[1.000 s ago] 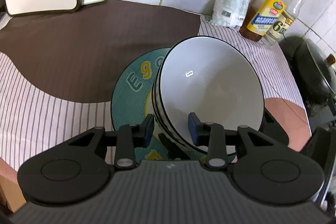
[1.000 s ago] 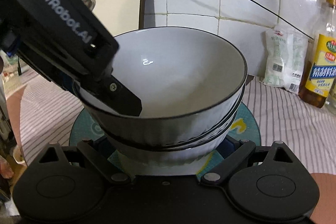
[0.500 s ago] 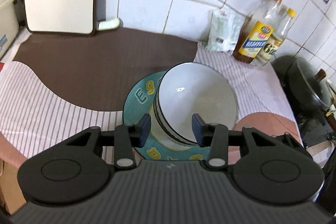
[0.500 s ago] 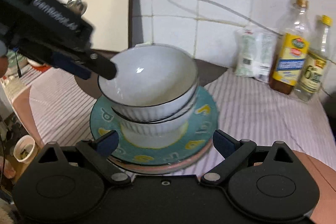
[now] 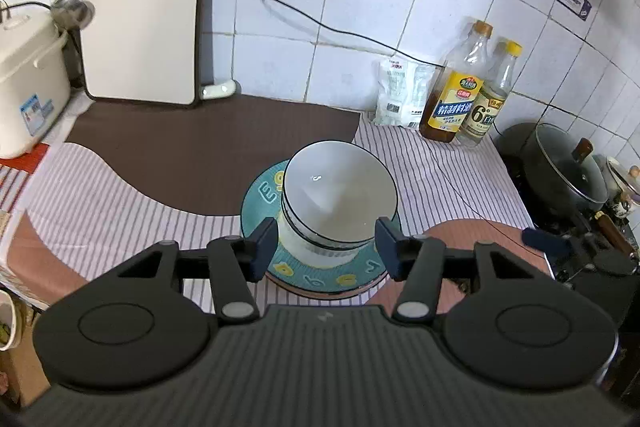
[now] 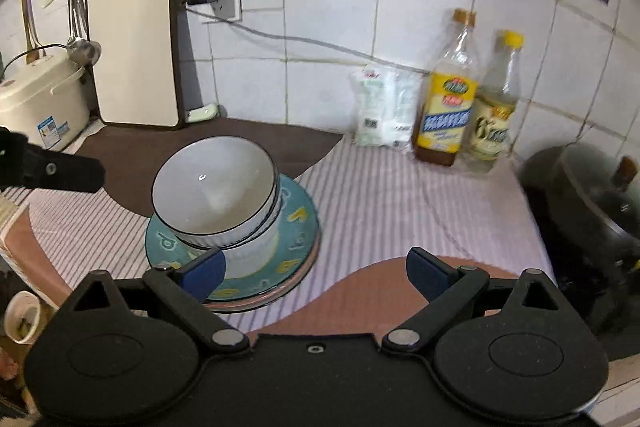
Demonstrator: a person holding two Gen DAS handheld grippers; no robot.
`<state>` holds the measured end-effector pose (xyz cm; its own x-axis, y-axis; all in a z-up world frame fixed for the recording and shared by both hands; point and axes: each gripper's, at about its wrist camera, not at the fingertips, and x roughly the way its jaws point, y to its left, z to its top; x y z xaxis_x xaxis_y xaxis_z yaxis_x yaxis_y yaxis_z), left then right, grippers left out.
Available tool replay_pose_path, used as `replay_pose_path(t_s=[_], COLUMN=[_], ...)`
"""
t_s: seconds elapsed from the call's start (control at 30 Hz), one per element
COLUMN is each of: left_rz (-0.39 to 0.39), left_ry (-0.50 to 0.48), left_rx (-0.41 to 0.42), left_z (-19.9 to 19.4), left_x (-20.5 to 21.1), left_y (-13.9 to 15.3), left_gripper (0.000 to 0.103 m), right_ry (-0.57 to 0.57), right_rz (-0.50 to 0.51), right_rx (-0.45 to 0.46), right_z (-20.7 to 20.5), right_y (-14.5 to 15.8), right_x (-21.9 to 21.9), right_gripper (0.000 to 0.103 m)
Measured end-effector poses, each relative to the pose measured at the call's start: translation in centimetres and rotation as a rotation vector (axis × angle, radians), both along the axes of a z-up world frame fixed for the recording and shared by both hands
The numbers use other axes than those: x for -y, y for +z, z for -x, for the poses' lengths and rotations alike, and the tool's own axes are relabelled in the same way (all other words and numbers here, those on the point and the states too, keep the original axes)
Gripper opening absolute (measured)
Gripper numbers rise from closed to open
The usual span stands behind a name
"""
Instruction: Organize plates and bowls
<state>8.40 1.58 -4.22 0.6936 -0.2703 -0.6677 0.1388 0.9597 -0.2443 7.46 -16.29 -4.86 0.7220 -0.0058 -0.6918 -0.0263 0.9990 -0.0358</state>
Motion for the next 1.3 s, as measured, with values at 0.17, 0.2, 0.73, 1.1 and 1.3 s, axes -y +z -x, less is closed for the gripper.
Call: replay_pose_path(t_s=[0.17, 0.2, 0.73, 1.1, 1.3], left_rz=[0.021, 0.017, -0.048, -0.088, -0.124], left_ry=[0.003, 0.009, 0.064, 0.051, 0.044], left_rx=[0.007, 0.006, 0.054, 0.081, 0.098], left_z=[2.0, 2.3, 4.5, 5.5, 5.8], left_x=[-0.3, -0.3, 0.0, 0.6, 1.0], left_y=[1.1, 1.2, 1.9, 1.9, 1.9], left_gripper=[0.059, 0.059, 0.069, 0.079, 0.083], right_ry=[-0.029, -0.041, -0.078, -0.104, -0.117], right_rz=[0.021, 0.001, 0.008, 0.016, 0.043], right_rx=[-0.040, -0.045, -0.004, -0.004, 0.003], right_z=[0.9, 1.2, 4.4, 5.8, 6.5], right_y=[1.7, 2.0, 4.6, 4.8, 4.9], right_x=[1.1, 1.7, 3.9, 5.0, 4.8], right_gripper=[0.100, 0.100, 0.100, 0.100, 0.100])
